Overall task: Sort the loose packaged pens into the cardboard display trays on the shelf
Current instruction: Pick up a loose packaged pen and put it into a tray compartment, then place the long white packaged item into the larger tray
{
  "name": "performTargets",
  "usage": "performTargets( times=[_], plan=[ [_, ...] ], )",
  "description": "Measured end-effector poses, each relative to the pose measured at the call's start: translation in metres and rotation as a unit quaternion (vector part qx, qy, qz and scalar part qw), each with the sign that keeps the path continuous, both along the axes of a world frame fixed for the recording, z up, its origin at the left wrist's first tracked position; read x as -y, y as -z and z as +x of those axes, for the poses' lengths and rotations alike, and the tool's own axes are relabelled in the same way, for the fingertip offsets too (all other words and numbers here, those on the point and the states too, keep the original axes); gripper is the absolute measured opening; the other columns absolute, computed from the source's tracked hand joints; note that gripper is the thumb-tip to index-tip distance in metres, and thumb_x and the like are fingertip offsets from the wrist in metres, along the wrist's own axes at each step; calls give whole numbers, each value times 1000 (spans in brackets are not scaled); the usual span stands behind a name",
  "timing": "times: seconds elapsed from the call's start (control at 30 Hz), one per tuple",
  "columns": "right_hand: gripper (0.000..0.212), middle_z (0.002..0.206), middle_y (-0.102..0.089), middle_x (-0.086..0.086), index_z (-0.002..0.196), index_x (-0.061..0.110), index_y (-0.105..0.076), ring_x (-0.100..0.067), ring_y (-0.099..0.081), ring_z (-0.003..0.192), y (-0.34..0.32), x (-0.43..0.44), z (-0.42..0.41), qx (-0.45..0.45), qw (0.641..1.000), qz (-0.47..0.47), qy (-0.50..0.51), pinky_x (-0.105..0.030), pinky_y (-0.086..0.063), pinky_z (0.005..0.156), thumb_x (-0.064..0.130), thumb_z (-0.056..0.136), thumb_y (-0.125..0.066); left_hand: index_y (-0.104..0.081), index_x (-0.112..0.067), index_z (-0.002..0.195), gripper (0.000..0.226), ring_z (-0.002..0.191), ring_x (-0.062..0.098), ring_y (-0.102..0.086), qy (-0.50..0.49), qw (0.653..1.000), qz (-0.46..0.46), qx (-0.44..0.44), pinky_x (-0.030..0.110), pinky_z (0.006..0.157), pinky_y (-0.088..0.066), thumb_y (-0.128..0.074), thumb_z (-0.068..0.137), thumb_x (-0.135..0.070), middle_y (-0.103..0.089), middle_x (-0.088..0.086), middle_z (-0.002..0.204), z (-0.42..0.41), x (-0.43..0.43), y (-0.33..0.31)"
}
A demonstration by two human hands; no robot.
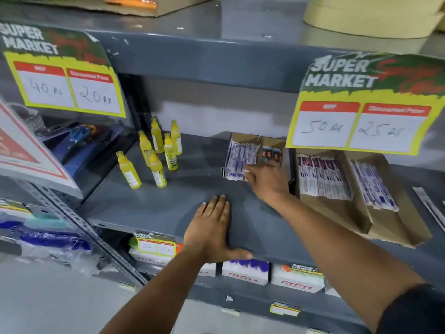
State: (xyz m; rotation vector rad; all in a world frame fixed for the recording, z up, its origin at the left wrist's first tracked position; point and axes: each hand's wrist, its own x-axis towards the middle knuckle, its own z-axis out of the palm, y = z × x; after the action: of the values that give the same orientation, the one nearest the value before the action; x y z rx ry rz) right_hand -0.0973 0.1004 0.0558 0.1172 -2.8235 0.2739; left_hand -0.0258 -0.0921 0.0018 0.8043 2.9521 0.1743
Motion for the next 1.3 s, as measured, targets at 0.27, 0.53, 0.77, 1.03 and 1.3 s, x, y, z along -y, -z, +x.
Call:
performTargets(
  times=[0.27, 0.53, 0.77, 1.03, 1.3],
  plan=[
    [17, 98, -65, -3, 89, 25, -73, -31, -47, 106, 7, 7, -10, 81, 989, 78, 95, -41, -31, 83, 19, 84, -57, 1, -7, 154, 141, 150, 23, 9, 10, 1000, 0, -1, 40, 120, 10, -33, 55, -102, 6, 9, 164, -4, 2, -1],
    [23, 117, -63, -2, 105, 31, -72, -32, -45, 114, -13, -17, 20, 25, 999, 5, 44, -39, -30, 86, 34, 88, -56, 8, -10, 154, 145, 150, 22, 13, -1, 999, -35, 15, 41, 122, 7, -21, 48, -105, 11, 5, 164, -4, 1, -4],
    [37, 102, -71, -5, 101, 28, -73, -29, -63, 98, -31, -140, 92, -110, 979, -65, 158, -39, -51, 84, 47, 82, -48, 9, -8, 153, 149, 149, 21, 14, -6, 999, -47, 12, 41, 122, 4, -6, 42, -107, 13, 7, 163, -3, 0, 2],
    [33, 108, -63, -20, 105, 23, -68, -45, -58, 100, 5, -311, 222, 37, 865, -122, 485, -50, -45, 87, 46, 87, -52, -3, -6, 154, 146, 151, 23, 3, -1, 999, -50, -22, 40, 121, 0, -10, 49, -107, 3, 9, 164, -2, 0, 7],
    [44, 119, -61, -15, 113, 34, -63, -43, -55, 109, 31, -340, 228, 85, 835, -182, 512, -54, -38, 94, 64, 84, -51, 2, -7, 154, 145, 151, 22, 4, -12, 996, -83, -17, 40, 122, -3, -6, 48, -106, 7, 8, 163, 0, -4, 2]
  ],
)
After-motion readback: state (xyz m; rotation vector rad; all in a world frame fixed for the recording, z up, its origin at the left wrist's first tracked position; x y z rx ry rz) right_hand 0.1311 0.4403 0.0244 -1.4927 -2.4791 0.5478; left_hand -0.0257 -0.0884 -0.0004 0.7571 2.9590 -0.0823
